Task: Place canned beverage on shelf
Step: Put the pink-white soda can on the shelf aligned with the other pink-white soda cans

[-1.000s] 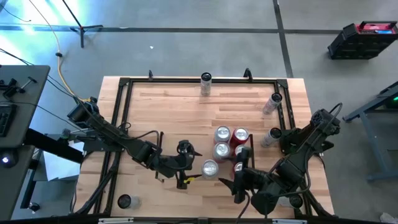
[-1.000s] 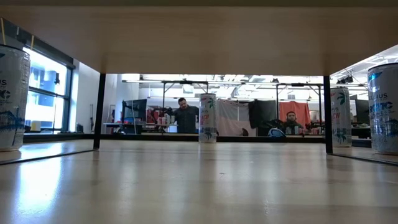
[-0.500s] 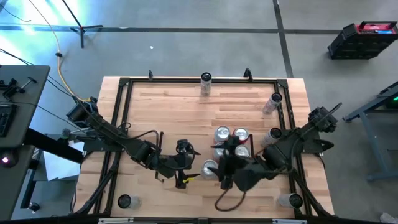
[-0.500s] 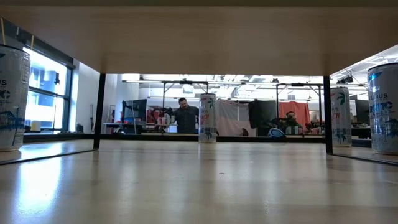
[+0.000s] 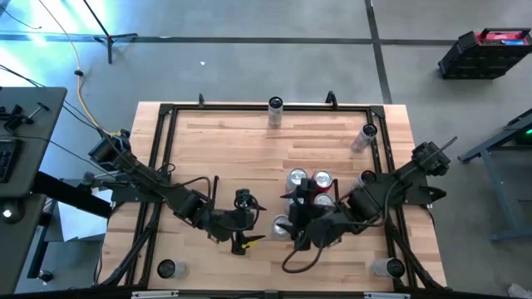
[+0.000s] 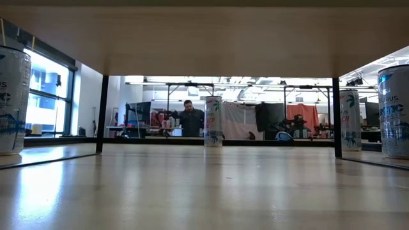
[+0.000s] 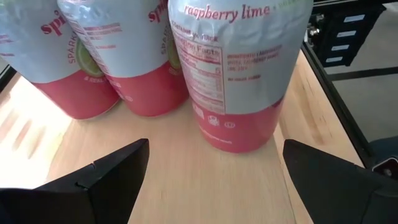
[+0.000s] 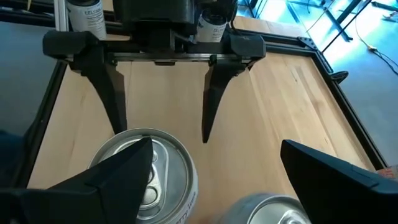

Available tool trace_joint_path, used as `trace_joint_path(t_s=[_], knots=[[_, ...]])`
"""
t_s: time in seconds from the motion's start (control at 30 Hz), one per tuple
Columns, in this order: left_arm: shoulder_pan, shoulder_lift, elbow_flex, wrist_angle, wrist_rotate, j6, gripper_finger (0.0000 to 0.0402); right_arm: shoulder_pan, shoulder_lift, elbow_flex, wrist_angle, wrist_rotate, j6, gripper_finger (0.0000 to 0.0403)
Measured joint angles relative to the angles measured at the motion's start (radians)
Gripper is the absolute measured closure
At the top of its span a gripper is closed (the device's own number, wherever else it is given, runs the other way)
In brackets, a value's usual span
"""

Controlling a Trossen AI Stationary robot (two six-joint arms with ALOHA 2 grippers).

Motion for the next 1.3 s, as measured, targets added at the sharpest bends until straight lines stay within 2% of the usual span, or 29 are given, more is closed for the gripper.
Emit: trace_joint_path(t_s=[0.2,0.5,0.9,1.3], knots=[[-0.003,0.000,0.000,-0.001,-0.001,-0.009,0.0039,0.018,0.000,0.000,-0.014,0.007,0.006,0.0061],[-0.002,0.000,0.000,-0.002,-0.002,-0.009,0.0039,0.028,-0.012,0.003,-0.124,0.043,0.111,0.0061],[-0.002,0.000,0.000,-0.016,-0.002,-0.019,0.0039,0.086,-0.054,-0.002,-0.171,0.078,0.135,0.0061],[-0.002,0.000,0.000,-0.016,-0.001,-0.028,0.0039,0.074,-0.055,-0.002,-0.187,0.081,0.149,0.0061]])
